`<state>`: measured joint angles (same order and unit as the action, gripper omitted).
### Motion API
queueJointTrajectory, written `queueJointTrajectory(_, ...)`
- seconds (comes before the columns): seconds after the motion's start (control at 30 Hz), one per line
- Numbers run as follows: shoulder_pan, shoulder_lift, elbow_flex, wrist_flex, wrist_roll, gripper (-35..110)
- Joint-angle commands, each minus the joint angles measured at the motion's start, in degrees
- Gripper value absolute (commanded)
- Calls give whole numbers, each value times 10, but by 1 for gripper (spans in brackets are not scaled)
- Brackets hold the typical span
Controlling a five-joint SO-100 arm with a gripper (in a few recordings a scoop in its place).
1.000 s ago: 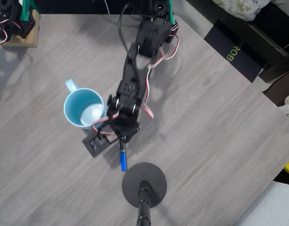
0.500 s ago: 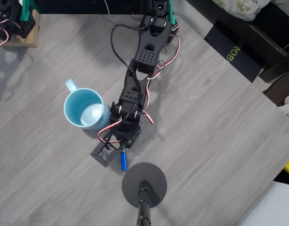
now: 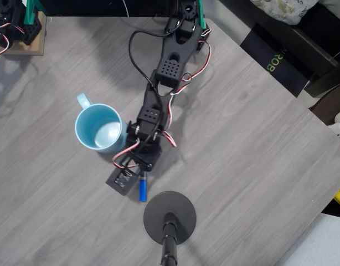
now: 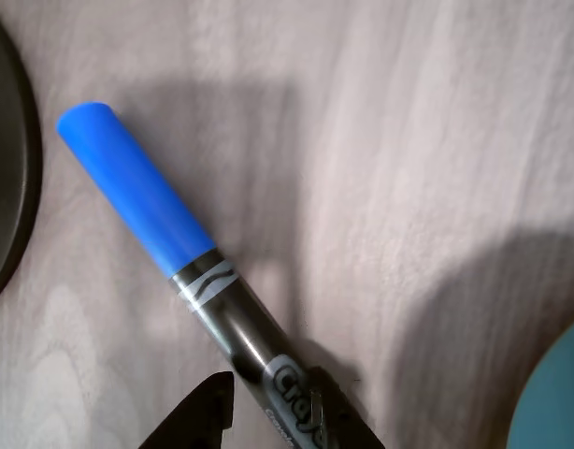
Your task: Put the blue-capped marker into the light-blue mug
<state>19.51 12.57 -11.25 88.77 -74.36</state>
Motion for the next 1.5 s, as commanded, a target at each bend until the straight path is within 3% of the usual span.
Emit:
queueJointTrajectory(0.0, -3, -5, -18, 8, -12, 13)
queueJointTrajectory(0.2, -13, -35, -20, 13, -25, 13)
queueJointTrajectory(0.47, -17, -18, -23, 1, -17, 0)
queueJointTrajectory(1.07, -16, 283, -24, 21, 73, 0)
queueJointTrajectory(1.47, 146, 454, -24, 4, -23, 0)
